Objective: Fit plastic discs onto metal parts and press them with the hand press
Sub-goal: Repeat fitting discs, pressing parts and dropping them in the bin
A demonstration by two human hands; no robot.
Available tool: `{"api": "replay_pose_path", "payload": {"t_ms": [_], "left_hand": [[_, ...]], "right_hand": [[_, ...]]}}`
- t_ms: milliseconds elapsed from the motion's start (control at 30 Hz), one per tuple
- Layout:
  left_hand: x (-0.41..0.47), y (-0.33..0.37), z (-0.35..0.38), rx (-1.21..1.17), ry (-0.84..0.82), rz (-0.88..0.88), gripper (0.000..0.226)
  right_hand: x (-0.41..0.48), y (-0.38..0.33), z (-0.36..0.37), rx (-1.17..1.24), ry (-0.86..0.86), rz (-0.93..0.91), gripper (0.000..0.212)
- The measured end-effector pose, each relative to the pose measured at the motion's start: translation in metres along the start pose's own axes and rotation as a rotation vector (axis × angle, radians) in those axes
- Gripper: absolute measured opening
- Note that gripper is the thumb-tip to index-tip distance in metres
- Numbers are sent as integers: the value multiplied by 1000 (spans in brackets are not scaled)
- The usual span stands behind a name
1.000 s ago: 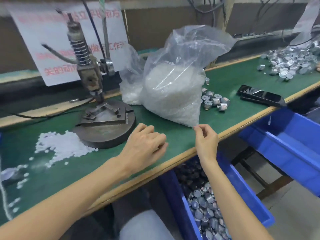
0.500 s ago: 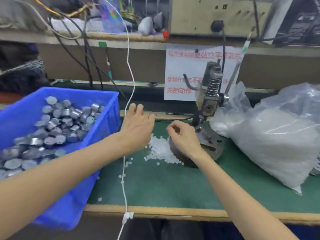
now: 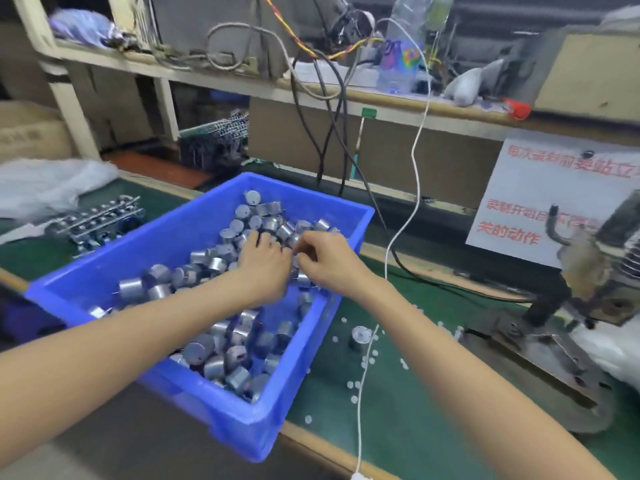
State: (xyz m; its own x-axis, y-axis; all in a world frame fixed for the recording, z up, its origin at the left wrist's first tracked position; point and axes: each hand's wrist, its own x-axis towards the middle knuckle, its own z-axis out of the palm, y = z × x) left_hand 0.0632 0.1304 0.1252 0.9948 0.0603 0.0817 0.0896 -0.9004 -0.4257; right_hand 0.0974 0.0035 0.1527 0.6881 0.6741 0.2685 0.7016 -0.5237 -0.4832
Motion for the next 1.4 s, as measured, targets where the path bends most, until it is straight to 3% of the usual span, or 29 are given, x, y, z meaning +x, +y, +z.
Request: {"api": "replay_pose_path", "payload": {"t_ms": [167,367,467,567,667,733,833,900,1033,1167,1333,1400], "left_hand": [[9,3,28,-112,-218,103,46],[16,24,39,-659,-460,334,61],[13,27,43,-862,-431,300,49],[11,18,44,-880,-445,203,36],[16,8,31,-951,-380,89,22],[22,2,16,-1186,-305,-81,8],[26,-11,-5,-1564,-253,-333,13],[19,-15,-15,-1666,-216,-372,14],[9,7,-47,-1685,-85,-273,24],[7,65,-79,-1584,49,-127,36],[11,142,-95,-1226,-202,175,32],[11,165,-85,-1041,-286,203,27]], "right_hand": [[28,2,11,-356,-237,118,26],[41,6,19,-591,-434,162,26],[43,8,22,-640,-502,159,27],[42,11,23,-606,-482,155,25],[42,12,22,-548,-399,148,28],[41,12,20,-480,-335,133,35],[35,14,15,-292,-220,71,40],[26,15,10,-67,-80,32,33],[-10,26,0,295,281,-7,28],[-62,55,-14,542,600,72,20],[-139,109,-25,646,642,311,18],[-172,127,-20,649,606,400,23]]}}
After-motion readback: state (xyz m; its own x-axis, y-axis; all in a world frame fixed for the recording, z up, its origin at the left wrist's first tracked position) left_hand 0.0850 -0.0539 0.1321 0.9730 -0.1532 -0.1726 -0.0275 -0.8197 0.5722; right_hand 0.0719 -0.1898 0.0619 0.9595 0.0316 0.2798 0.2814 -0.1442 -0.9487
